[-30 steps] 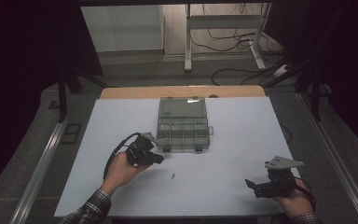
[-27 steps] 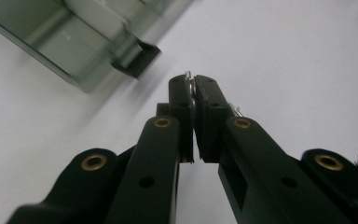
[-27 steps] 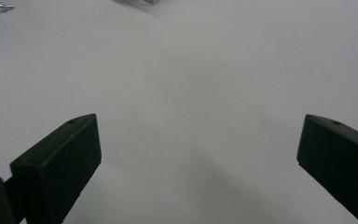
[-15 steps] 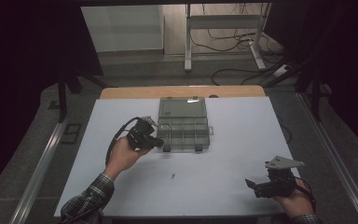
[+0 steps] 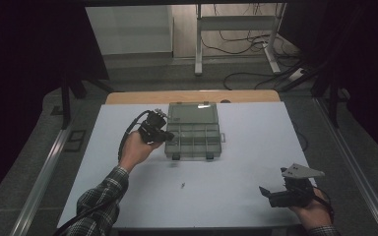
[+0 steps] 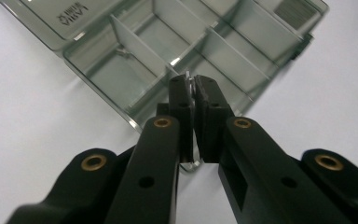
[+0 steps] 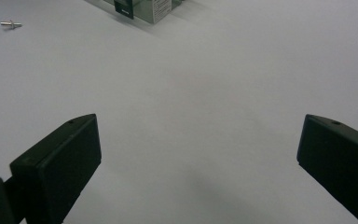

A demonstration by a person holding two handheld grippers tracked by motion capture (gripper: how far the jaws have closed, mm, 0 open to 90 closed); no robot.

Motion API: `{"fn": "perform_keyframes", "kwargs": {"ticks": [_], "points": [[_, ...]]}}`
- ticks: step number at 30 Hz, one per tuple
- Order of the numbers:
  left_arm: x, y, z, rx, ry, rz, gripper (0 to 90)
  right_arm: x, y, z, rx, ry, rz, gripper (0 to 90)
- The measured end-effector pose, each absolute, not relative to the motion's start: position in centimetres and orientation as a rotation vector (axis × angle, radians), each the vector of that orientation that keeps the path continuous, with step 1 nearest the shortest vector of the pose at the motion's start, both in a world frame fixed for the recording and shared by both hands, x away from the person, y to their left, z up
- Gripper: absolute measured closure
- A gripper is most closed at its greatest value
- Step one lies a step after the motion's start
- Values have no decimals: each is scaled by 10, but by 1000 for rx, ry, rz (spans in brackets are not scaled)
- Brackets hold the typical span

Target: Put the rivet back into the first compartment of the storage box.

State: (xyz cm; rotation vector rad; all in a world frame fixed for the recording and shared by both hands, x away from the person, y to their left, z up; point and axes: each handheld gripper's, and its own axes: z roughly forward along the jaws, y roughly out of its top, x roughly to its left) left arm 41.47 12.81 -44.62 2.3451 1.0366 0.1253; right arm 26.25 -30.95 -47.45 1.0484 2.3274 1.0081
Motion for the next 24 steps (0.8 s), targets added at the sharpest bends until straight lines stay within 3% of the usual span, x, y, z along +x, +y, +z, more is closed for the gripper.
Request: {"fn": "perform_keyframes", "kwargs": {"ticks": [24], "points": [[451, 117, -469, 2352, 1175, 144, 845, 263, -310, -476, 1043, 2347, 996, 0]]}}
